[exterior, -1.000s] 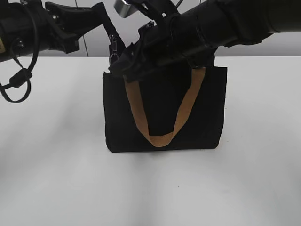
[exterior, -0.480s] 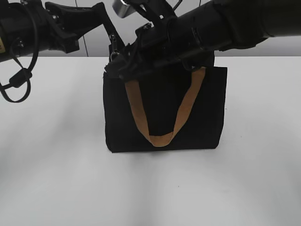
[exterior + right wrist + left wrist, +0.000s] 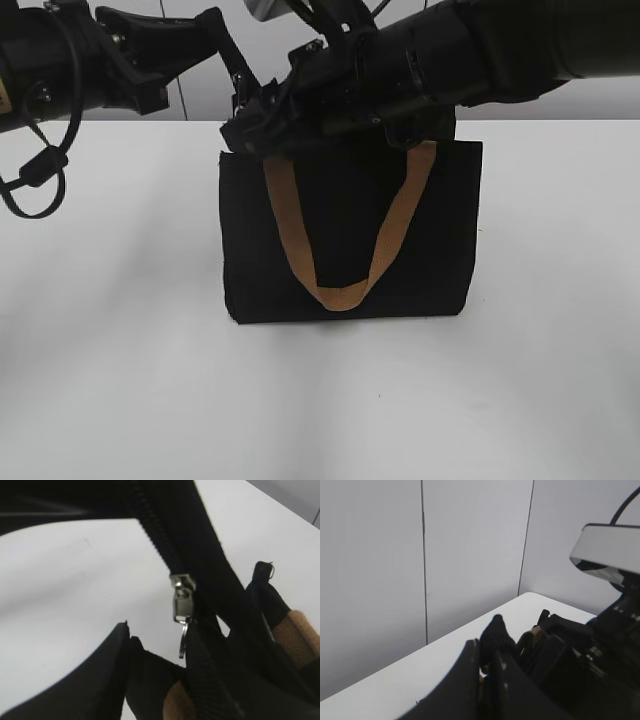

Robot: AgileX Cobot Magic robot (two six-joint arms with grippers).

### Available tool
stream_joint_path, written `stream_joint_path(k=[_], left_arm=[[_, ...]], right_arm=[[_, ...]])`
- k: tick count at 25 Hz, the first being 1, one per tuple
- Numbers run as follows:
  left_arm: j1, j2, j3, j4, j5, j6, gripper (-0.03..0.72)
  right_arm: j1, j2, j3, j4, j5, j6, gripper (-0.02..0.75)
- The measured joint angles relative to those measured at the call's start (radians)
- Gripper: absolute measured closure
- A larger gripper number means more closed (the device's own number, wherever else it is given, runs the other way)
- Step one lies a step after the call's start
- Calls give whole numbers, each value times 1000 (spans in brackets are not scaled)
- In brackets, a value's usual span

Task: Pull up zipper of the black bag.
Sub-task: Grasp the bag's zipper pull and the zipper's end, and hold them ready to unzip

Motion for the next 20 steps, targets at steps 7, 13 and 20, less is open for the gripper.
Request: stream_joint_path(k=[7, 13, 20], left_arm=[[0, 0, 0, 1, 10, 0, 673], [0, 0, 0, 4, 40, 0, 673], [0, -1, 0, 68, 208, 0, 673]], right_arm=[[0, 0, 0, 3, -32, 0, 615], [0, 0, 0, 6, -48, 4, 738], [0, -12, 0, 6, -49, 55, 738]])
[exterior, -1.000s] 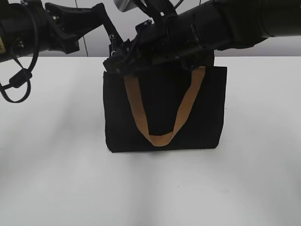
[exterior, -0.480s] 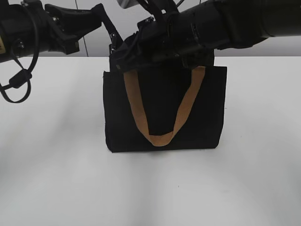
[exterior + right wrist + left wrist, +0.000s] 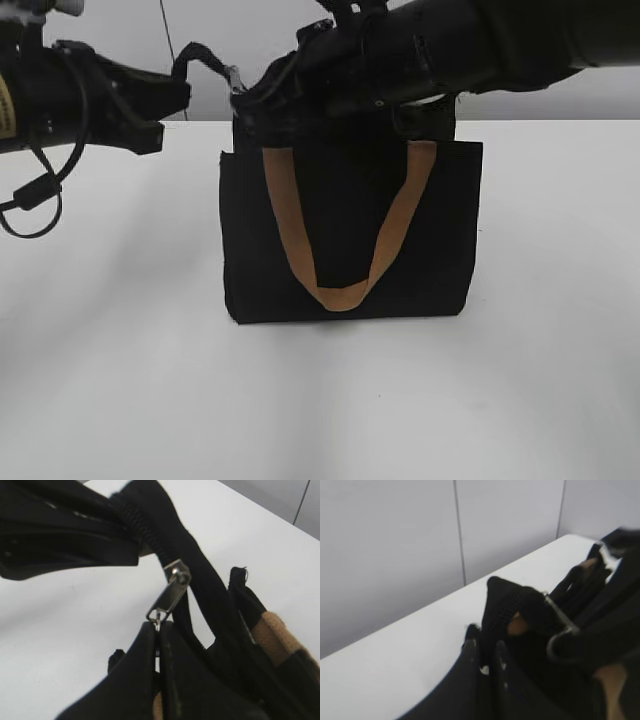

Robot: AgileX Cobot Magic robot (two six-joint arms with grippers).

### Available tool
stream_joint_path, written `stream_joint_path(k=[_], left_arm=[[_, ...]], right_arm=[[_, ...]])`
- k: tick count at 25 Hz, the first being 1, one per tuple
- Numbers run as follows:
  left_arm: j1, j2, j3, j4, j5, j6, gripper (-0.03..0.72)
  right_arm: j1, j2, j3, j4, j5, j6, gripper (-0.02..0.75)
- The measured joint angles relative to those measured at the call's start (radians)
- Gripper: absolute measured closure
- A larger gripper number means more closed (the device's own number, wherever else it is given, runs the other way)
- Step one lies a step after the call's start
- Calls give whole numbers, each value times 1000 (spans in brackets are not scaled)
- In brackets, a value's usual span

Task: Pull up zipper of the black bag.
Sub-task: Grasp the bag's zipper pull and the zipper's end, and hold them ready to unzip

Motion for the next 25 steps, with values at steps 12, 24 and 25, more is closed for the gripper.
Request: stream_joint_path(k=[12, 24, 25], left_arm=[[0, 11, 1, 4, 284, 0, 674], [-1, 11, 1, 5, 369, 0, 674], [-2, 11, 1, 5, 389, 0, 674]], right_arm=[[-10, -39, 0, 0, 33, 44, 738], [-99, -39, 1, -12, 54, 100, 738], [-101, -39, 1, -19, 57, 102, 738]])
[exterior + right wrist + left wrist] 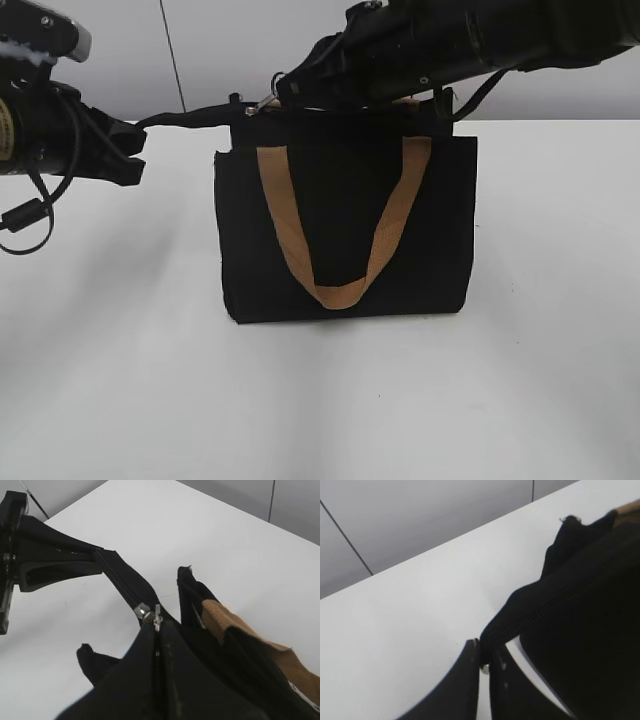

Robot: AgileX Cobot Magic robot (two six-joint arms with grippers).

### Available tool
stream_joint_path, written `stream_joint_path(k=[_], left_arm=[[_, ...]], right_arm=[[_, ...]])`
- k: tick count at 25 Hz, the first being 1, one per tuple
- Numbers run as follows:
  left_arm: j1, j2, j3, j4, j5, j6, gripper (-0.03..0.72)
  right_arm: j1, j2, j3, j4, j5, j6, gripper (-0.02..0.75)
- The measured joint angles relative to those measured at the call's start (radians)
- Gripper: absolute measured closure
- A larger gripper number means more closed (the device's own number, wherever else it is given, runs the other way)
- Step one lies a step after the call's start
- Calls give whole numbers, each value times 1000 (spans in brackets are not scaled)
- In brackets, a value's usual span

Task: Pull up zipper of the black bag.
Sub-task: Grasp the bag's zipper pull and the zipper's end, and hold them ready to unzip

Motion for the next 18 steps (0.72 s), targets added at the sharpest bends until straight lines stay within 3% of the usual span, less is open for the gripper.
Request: stream_joint_path(k=[5, 14, 18], left_arm=[[-5, 0, 0, -17, 62, 0, 674], [-6, 0, 0, -45, 66, 0, 674], [-6, 0, 0, -45, 66, 0, 674]], right_arm=[[-1, 0, 0, -97, 15, 66, 738], [-1, -4, 0, -409, 39, 324, 738], [-20, -27, 0, -489, 49, 389, 738]])
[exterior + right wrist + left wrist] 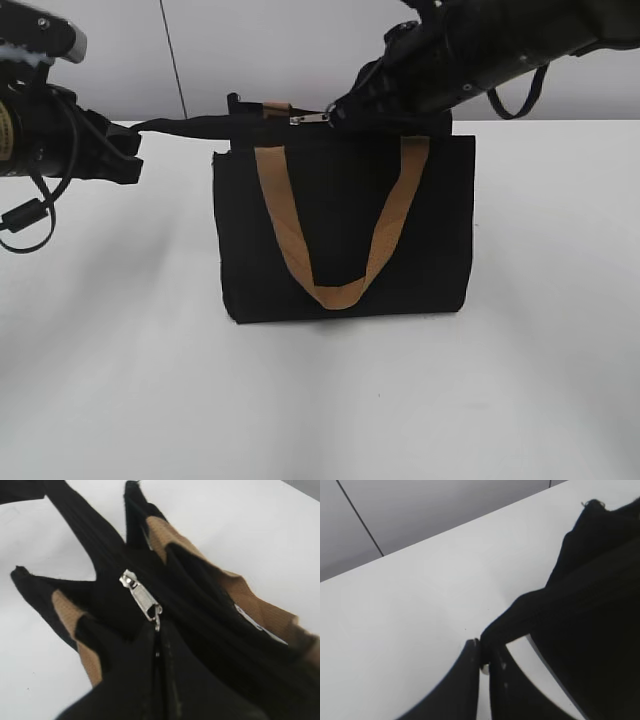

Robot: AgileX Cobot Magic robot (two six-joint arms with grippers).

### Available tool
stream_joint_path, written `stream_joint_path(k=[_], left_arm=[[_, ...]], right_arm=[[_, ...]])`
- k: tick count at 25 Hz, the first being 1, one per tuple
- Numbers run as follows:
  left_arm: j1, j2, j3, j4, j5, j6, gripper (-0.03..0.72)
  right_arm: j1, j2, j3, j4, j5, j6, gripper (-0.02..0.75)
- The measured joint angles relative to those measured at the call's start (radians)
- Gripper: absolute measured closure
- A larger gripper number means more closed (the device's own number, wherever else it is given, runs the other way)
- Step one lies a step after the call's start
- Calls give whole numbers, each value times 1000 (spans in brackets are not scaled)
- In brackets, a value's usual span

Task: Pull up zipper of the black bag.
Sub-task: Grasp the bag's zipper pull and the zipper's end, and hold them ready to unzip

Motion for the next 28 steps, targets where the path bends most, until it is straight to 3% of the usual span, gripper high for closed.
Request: stream_joint_path(k=[17, 23, 28], left_arm=[[0, 0, 0, -2, 3, 0, 674], [-2, 0, 0, -11, 1, 0, 674], [-25, 0, 0, -135, 9, -1, 667]], right_arm=[[-266, -63, 0, -45, 192, 102, 738], [-276, -63, 0, -51, 220, 114, 738], [-277, -63, 0, -58, 240, 116, 708]])
